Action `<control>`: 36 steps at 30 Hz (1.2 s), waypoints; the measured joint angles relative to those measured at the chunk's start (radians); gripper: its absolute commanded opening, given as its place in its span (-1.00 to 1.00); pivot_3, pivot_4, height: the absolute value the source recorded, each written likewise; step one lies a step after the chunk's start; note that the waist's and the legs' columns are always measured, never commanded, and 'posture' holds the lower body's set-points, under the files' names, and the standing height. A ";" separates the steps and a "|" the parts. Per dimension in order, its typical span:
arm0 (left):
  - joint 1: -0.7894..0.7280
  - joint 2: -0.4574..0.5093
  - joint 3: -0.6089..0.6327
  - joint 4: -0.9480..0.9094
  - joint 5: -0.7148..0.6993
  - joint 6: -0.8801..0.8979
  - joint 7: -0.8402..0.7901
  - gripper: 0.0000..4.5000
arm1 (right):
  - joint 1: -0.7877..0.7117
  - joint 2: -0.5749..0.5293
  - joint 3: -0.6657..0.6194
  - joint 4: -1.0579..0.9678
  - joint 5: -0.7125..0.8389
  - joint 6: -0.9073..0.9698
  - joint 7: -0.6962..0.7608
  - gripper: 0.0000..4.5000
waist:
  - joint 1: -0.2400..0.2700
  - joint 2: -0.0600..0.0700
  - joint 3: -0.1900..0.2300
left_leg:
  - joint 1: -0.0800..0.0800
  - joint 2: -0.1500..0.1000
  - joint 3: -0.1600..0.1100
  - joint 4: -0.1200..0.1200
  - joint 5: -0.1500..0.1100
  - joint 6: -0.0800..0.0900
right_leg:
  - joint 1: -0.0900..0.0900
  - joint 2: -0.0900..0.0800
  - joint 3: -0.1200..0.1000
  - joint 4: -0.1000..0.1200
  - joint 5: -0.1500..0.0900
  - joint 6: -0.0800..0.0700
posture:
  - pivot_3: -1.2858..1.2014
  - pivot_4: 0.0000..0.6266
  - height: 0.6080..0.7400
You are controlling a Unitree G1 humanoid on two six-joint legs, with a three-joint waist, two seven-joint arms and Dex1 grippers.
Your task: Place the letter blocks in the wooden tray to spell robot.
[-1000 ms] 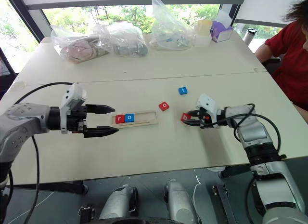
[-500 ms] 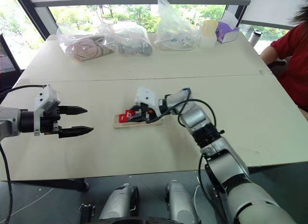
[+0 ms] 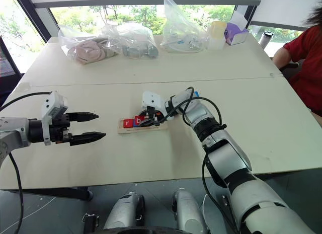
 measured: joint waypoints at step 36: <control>-0.015 -0.031 0.013 0.012 0.004 -0.003 0.041 1.00 | -0.059 0.058 -0.048 0.285 -0.121 -0.169 -0.038 -0.48 | 0.000 0.000 0.000 | 0.000 0.000 0.000 0.000 0.000 -0.001 | 0.000 -0.001 0.000 0.001 0.000 0.000 | 0.03 -0.52 1.00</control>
